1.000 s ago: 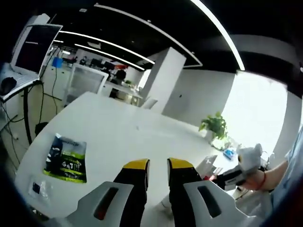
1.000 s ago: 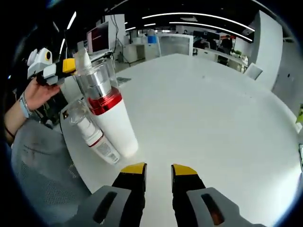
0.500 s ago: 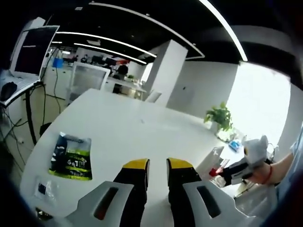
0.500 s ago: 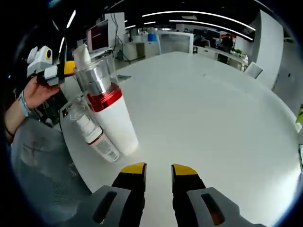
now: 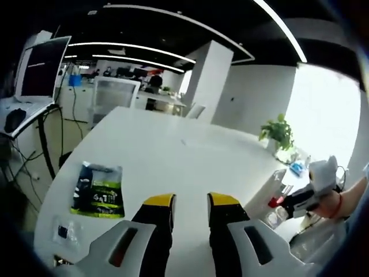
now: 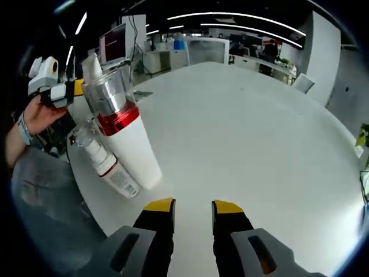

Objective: Arrange the skincare products in the storage area until every visible bottle or jar stands upright without overlapping.

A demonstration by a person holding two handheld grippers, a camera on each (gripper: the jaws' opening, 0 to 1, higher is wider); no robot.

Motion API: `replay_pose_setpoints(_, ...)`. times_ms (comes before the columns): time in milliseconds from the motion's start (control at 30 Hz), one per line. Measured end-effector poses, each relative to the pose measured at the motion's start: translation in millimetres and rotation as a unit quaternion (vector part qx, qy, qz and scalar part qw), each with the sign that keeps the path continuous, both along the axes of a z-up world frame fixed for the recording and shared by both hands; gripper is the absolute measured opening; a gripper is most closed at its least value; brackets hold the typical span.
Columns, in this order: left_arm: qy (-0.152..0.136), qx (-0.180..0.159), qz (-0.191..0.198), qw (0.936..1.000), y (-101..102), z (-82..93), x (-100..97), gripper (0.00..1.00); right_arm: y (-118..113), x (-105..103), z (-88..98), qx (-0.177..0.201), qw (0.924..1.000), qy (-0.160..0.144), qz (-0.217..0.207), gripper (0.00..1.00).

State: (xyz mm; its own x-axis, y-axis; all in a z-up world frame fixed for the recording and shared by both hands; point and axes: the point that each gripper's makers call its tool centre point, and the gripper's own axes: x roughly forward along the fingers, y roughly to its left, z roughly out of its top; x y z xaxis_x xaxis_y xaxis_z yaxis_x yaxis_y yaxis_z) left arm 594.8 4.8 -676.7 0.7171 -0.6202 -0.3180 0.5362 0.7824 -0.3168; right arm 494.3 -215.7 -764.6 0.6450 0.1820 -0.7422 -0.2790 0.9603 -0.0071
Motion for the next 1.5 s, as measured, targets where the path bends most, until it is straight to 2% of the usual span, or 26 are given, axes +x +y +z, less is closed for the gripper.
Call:
replay_pose_setpoints(333,0.009,-0.001,0.022,0.9997,8.5,-2.5,4.1,0.25,-6.4,0.8,-0.3,-0.001,0.9998,0.0,-0.017,0.2)
replay_pose_setpoints(633,0.003,0.043,0.025,0.9988,10.2,-8.7,4.6,0.25,-22.2,11.5,11.9,0.008,0.9987,-0.017,-0.046,0.2)
replay_pose_setpoints(733,-0.004,0.081,0.022,0.9965,11.1,-13.5,3.0,0.26,-31.4,17.8,19.6,0.01,0.9977,-0.03,-0.06,0.2)
replay_pose_setpoints(800,-0.008,0.102,0.017,0.9946,10.4,-16.1,2.0,0.26,-39.7,26.2,25.7,0.01,0.9967,-0.044,-0.068,0.19)
replay_pose_setpoints(933,-0.012,0.11,0.015,0.9938,10.5,-16.4,1.4,0.26,-50.3,43.1,40.7,0.013,0.9948,-0.068,-0.075,0.19)
replay_pose_setpoints(1033,-0.01,0.098,0.022,0.9949,13.6,-14.0,2.6,0.26,-54.9,56.1,51.4,0.028,0.9927,-0.083,-0.084,0.19)
replay_pose_setpoints(1100,0.0,0.074,0.035,0.9966,17.6,-11.9,4.3,0.27,-57.3,66.2,59.1,0.033,0.9914,-0.093,-0.085,0.19)
replay_pose_setpoints(1200,0.011,0.065,0.049,0.9967,23.3,-13.3,5.6,0.27,-58.8,82.3,71.6,0.04,0.9895,-0.111,-0.084,0.19)
replay_pose_setpoints(1333,0.018,0.069,0.06,0.9957,27.8,-15.5,5.8,0.26,-54.9,106.0,89.5,0.059,0.9862,-0.135,-0.075,0.18)
replay_pose_setpoints(1400,0.016,0.068,0.063,0.9955,29.2,-14.1,6.0,0.26,-47.6,118.1,98.1,0.075,0.9849,-0.144,-0.06,0.17)
replay_pose_setpoints(1500,0.011,0.07,0.067,0.9953,31.3,-11.9,7.3,0.26,-34.0,132.7,107.4,0.08,0.9851,-0.15,-0.028,0.16)
